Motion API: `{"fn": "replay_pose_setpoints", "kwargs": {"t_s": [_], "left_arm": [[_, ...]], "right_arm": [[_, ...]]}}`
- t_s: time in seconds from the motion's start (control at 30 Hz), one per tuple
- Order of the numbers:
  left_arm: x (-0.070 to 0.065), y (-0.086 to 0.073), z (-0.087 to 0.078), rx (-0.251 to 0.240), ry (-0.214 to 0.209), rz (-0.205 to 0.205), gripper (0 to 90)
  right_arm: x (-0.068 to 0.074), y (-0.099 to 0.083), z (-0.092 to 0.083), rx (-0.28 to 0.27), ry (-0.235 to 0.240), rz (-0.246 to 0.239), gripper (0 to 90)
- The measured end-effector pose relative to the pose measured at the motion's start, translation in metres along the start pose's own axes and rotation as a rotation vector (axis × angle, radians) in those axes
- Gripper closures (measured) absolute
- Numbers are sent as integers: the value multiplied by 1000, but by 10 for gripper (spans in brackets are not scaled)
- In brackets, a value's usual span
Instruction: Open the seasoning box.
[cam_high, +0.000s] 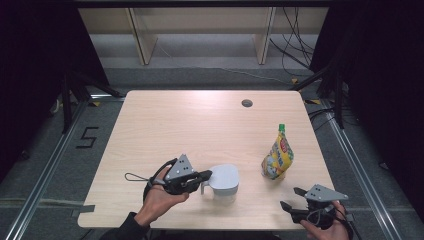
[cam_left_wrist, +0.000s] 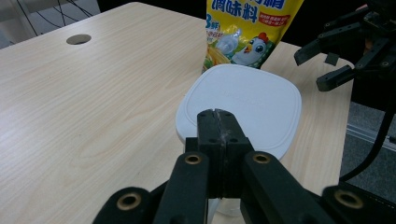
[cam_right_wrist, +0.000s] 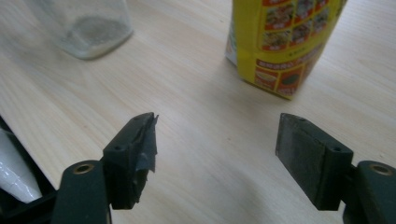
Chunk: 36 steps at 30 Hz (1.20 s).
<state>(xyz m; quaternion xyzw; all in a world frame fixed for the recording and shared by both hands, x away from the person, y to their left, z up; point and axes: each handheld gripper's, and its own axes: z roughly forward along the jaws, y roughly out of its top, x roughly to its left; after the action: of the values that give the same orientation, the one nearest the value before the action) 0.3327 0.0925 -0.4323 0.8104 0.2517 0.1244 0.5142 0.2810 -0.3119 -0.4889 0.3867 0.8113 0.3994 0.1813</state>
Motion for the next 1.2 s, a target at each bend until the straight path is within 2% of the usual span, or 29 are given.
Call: {"fn": "replay_pose_setpoints", "kwargs": {"t_s": [0.03, 0.07, 0.1, 0.17, 0.2, 0.23, 0.27, 0.3, 0.33, 0.37, 0.47, 0.5, 0.53, 0.57, 0.6, 0.63, 0.67, 0.7, 0.73, 0.77, 0.8, 0.87, 0.9, 0.93, 0.97, 1.0, 1.1, 1.13, 1.2], "left_arm": [[0, 0, 0, -1, 0, 7, 893], [-1, 0, 0, -2, 4, -2, 893], [0, 0, 0, -3, 5, 2, 893], [0, -1, 0, -6, 1, -1, 893], [0, -1, 0, -5, 0, 2, 893], [0, -1, -1, -3, 1, 4, 893], [0, -1, -1, -2, 1, 5, 893], [0, -2, -1, -5, -3, 8, 893], [0, -2, -2, -5, 1, 7, 893], [0, -3, -2, -7, 0, 1, 893], [-1, -5, -3, -5, 11, -14, 893], [0, -5, -3, -6, 7, -5, 893], [1, -5, -3, -11, 2, 12, 893], [1, -5, -3, -14, 1, 22, 892], [0, -5, -3, -14, 6, 0, 892], [0, -5, -3, -13, 2, 4, 892], [0, -5, -3, -11, 4, 7, 892], [0, -5, -3, -12, 0, 8, 892], [0, -5, -3, -14, 3, 4, 892], [0, -5, -3, -15, 4, 0, 892], [0, -5, -3, -15, 3, 3, 892], [0, -6, -3, -15, 4, -4, 891], [1, -6, -3, -17, 1, 2, 891], [1, -6, -3, -17, 1, 2, 891], [0, -6, -3, -17, 4, -5, 891], [0, -6, -3, -16, 4, -6, 891], [2, -6, -3, -19, -5, 11, 891], [1, -6, -3, -19, -1, -5, 891], [1, -6, -3, -19, -2, 2, 891]], "right_arm": [[3, 0, 0, -3, 15, 28, 347], [4, 3, -3, -25, 33, 19, 390], [4, 3, -3, -25, 33, 19, 390], [5, 5, -4, -65, 49, 11, 416], [9, 5, -6, -66, 53, 41, 432], [9, 5, -6, -66, 53, 41, 432], [9, 6, -6, -70, 60, 37, 442], [7, 7, -4, -104, 67, -7, 464], [7, 7, -4, -104, 67, -7, 464], [11, 7, -3, -107, 87, 26, 468], [16, 9, -4, -94, 100, 39, 493], [17, 10, -3, -93, 99, 24, 509], [16, 11, -1, -123, 109, -14, 524], [18, 13, -1, -120, 130, -16, 545], [21, 15, 0, -147, 119, -39, 576], [21, 15, 0, -147, 119, -39, 576], [26, 17, 0, -142, 138, -10, 611], [26, 19, 1, -153, 126, -58, 637], [28, 21, 3, -168, 137, -80, 657], [30, 23, 3, -172, 124, -84, 695], [35, 25, 3, -159, 143, -57, 718], [37, 31, 6, -215, 142, -110, 785], [40, 31, 6, -207, 132, -86, 806], [39, 34, 7, -211, 137, -110, 828], [40, 35, 8, -203, 143, -94, 846], [40, 36, 12, -227, 159, -101, 865], [41, 41, 15, -215, 159, -86, 896], [43, 43, 17, -212, 157, -70, 899], [44, 49, 21, -226, 160, -97, 900]]}}
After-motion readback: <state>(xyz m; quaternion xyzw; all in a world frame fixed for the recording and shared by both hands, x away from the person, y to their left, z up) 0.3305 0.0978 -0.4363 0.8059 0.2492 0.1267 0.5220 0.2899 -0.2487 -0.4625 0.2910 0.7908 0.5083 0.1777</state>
